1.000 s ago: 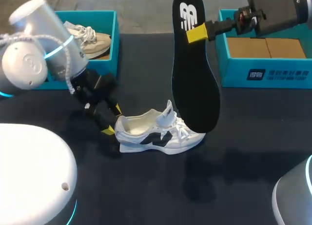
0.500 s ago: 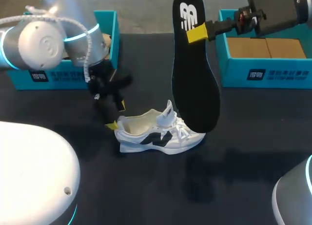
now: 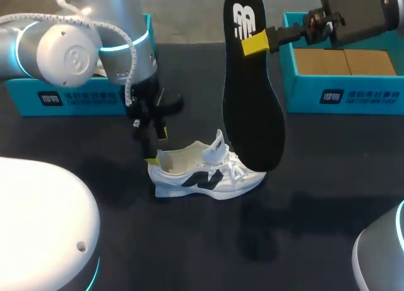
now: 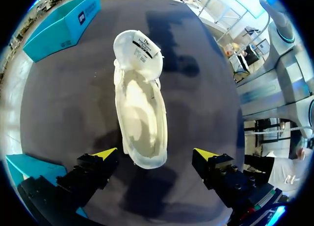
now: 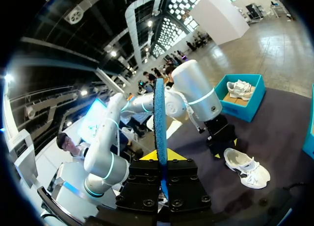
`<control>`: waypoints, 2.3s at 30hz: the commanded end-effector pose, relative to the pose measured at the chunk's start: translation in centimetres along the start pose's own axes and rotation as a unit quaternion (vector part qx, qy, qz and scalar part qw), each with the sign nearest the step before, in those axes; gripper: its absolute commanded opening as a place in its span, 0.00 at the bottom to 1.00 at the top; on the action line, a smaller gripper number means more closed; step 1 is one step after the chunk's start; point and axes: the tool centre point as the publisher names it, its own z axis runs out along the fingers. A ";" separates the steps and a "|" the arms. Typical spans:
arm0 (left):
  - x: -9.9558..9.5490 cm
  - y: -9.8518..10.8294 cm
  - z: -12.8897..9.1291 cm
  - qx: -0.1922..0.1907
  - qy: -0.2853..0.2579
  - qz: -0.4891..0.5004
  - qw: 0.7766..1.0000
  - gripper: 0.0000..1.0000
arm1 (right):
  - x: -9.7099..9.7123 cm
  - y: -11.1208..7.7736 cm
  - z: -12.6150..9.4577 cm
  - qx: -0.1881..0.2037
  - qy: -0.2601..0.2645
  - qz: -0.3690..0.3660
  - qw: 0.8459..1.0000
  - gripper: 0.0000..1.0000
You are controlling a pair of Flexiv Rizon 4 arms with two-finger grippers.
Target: Take the shoe out of the shoebox, open the shoe tongue, remove and reinsert the insole, then place the shoe into the shoebox
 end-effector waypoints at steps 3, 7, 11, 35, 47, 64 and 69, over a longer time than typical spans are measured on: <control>0.7 0.2 0.2 -0.003 -0.010 0.005 1.000 1.00 | 0.0 0.2 0.3 0.002 0.000 0.001 1.000 0.00; 0.7 0.2 0.3 -0.007 -0.008 0.006 1.000 1.00 | 0.0 0.2 0.3 0.002 0.000 0.001 1.000 0.00; 0.6 0.2 0.5 -0.012 -0.009 0.006 1.000 1.00 | 0.0 0.2 0.3 0.002 0.000 0.001 1.000 0.00; 0.5 0.2 0.5 -0.014 -0.004 0.006 1.000 1.00 | 0.0 0.2 0.3 0.002 0.000 0.001 1.000 0.00; 0.5 0.2 0.5 -0.014 -0.004 0.006 1.000 1.00 | 0.0 0.2 0.3 0.002 0.000 0.001 1.000 0.00; -2.4 -2.7 1.9 -0.025 -0.043 -0.003 0.999 1.00 | 0.0 0.2 0.3 0.002 0.000 0.001 1.000 0.00; -4.1 -3.9 2.8 -0.025 -0.052 -0.006 0.998 1.00 | 0.0 0.2 0.3 0.002 0.000 0.001 1.000 0.00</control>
